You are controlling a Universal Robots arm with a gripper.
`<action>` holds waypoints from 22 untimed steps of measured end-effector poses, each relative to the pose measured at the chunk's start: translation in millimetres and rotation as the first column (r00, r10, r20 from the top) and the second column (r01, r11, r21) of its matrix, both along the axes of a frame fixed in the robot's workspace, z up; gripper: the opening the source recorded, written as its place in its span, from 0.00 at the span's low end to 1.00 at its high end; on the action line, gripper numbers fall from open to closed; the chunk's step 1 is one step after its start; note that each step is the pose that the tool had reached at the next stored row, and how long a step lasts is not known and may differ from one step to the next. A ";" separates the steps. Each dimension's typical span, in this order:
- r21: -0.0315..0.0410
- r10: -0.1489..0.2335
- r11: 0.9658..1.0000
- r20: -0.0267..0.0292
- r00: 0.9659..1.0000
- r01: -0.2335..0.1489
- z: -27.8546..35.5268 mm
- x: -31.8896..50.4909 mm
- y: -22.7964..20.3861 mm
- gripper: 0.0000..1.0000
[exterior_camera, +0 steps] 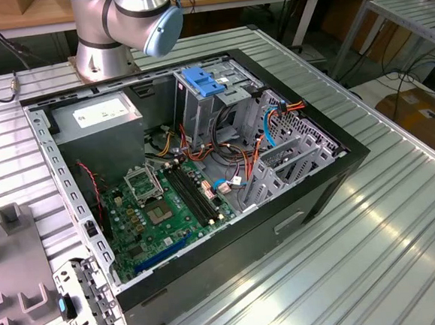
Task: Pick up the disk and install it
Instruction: 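Pick up the disk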
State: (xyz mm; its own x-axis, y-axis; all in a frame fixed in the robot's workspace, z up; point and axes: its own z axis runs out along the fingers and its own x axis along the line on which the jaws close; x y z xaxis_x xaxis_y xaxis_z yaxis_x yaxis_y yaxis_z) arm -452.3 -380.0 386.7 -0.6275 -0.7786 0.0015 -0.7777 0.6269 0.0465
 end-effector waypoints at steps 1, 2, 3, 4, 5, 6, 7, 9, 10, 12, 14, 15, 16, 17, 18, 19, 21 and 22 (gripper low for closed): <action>0.000 0.000 1.000 0.000 1.000 0.000 0.0 0.0 0.0 0.11; 0.000 0.000 1.000 0.000 1.000 0.000 0.0 0.0 0.0 0.11; 0.000 0.000 1.000 0.000 1.000 0.000 0.0 0.0 0.0 0.11; 0.000 0.000 1.000 0.000 1.000 0.000 0.0 0.0 0.0 0.11; 0.000 0.000 1.000 0.000 1.000 0.000 0.0 0.0 0.0 0.11; 0.000 0.000 1.000 0.000 1.000 0.000 0.0 0.0 0.0 0.11; 0.000 0.000 1.000 0.000 1.000 0.000 0.0 0.0 0.0 0.11; 0.000 0.000 1.000 0.000 1.000 0.000 0.0 0.0 0.0 0.11; 0.000 0.000 1.000 0.000 1.000 0.000 0.0 0.0 0.0 0.11; 0.000 0.004 1.000 0.000 1.000 -0.004 0.0 0.0 0.0 0.11; 0.000 0.025 1.000 0.000 1.000 -0.025 0.0 0.0 0.0 0.11; 0.000 0.036 0.999 0.000 0.999 -0.036 0.0 0.0 0.0 0.11; 0.000 0.046 0.999 0.000 0.999 -0.046 0.0 0.0 0.0 0.11; 0.000 0.071 0.997 0.000 0.997 -0.071 0.0 0.0 0.0 0.11; 0.000 0.087 0.996 0.000 0.996 -0.087 0.0 0.2 0.0 0.11; 0.000 0.101 0.995 0.000 0.995 -0.101 0.0 0.1 0.0 0.11; 0.000 0.136 0.991 0.000 0.991 -0.136 -0.1 0.1 0.0 0.11; 0.000 0.151 0.989 0.000 0.989 -0.151 0.0 0.1 0.0 0.11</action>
